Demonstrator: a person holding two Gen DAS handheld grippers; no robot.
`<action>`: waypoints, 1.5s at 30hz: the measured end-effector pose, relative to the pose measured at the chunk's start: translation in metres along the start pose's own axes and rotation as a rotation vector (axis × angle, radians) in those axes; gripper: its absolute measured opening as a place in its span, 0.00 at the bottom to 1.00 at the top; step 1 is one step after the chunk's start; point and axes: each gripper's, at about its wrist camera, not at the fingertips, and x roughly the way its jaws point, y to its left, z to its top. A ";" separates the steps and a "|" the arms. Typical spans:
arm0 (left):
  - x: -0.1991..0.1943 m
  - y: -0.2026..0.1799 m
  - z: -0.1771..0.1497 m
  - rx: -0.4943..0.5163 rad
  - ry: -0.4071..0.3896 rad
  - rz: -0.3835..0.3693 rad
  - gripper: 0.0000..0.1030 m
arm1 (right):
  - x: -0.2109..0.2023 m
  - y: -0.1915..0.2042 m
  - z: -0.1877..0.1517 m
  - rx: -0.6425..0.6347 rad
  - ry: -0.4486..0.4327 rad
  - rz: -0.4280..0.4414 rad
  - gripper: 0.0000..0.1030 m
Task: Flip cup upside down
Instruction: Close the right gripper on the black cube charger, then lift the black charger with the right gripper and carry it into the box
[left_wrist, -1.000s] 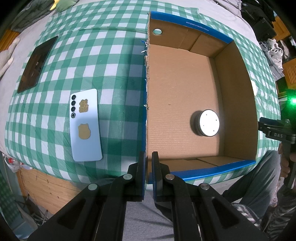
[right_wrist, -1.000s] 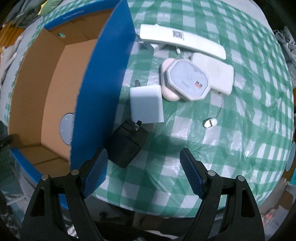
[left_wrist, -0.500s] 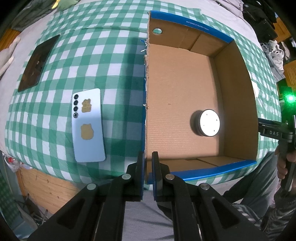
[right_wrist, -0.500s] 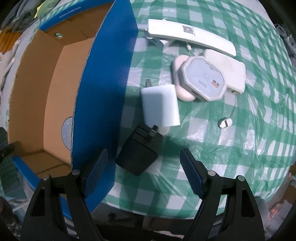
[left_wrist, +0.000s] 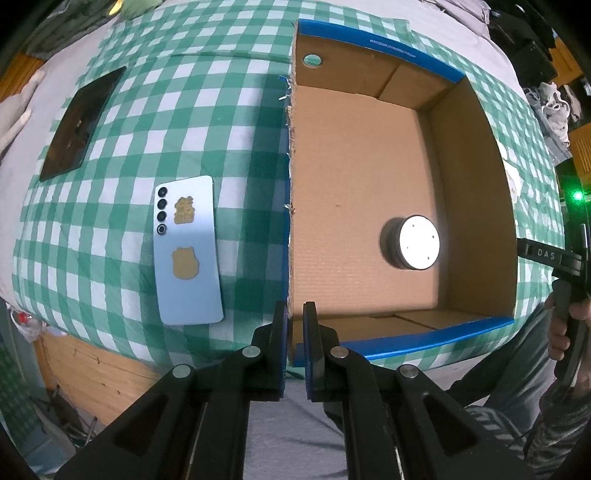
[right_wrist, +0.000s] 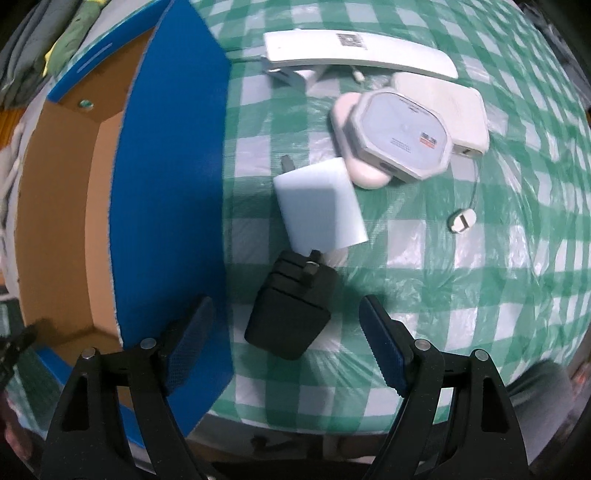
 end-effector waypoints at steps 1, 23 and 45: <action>0.000 0.000 0.000 -0.002 0.003 -0.005 0.06 | 0.000 -0.004 0.001 0.005 -0.006 -0.009 0.79; 0.006 0.006 -0.001 -0.007 0.018 -0.007 0.06 | 0.030 -0.028 -0.012 0.112 0.001 0.027 0.78; 0.007 0.007 -0.001 -0.014 0.019 -0.022 0.06 | 0.070 0.007 -0.031 -0.033 0.011 -0.014 0.40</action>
